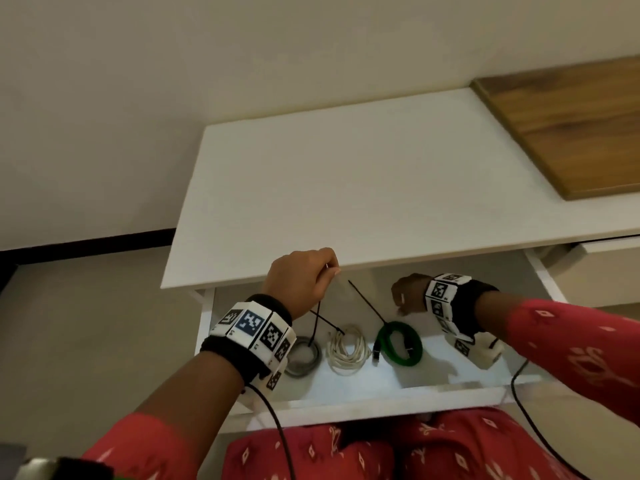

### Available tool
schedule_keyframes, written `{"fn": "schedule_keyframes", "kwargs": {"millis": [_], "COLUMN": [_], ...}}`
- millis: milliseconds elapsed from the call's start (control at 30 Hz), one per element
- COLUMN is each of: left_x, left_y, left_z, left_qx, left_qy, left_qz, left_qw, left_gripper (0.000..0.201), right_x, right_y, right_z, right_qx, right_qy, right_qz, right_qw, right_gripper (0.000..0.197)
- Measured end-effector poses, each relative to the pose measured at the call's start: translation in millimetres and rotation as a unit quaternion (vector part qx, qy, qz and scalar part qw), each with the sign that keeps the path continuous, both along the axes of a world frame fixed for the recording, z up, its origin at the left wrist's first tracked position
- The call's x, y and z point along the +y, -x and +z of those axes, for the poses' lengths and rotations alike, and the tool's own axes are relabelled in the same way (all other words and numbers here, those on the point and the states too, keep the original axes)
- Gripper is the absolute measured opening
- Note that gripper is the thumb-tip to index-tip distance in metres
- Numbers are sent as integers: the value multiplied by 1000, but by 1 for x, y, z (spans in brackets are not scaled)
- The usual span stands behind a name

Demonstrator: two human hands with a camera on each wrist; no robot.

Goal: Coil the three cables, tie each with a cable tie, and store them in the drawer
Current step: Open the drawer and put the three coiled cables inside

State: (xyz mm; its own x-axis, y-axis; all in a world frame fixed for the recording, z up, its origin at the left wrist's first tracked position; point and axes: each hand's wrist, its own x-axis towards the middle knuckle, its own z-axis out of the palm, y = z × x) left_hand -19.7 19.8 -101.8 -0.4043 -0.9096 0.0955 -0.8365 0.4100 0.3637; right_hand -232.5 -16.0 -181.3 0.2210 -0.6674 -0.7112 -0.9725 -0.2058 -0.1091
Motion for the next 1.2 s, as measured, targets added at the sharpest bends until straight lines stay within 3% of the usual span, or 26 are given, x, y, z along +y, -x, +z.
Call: {"fn": "schedule_keyframes", "kwargs": {"millis": [100,267,333,433,533,633,767,900,1200], "left_x": [10,40,56,82,109,135,162,172,160], "left_y": [-2,-14,-22,-37,-51,-60,-68,-66,-66], "left_z": [23,63,70,69,54,33,8,-10,-18], "left_qx": [1,27,32,53,50,43,53,23,-160], "left_qy": [3,36,44,48,26,-11,-85,-104,-82], "left_qz": [20,71,95,140,180,183,171,175,166], "left_qw": [1000,996,994,988,982,982,980,979,969], "left_gripper": [17,15,15,13,13,11,19,45,71], "right_x": [17,43,55,74,98,125,154,175,176], "right_y": [-13,-9,-1,12,20,26,41,58,59], "right_z": [60,132,148,158,159,143,112,90,62], "right_qx": [-35,-179,-224,-253,-238,-139,-98,-95,-97], "right_qy": [19,43,65,103,158,211,142,173,320], "right_qz": [-2,-121,-169,-230,-241,-134,-35,-40,-17], "right_qw": [999,975,958,934,928,958,984,979,942], "right_gripper": [37,16,9,13,6,27,56,77,80]}}
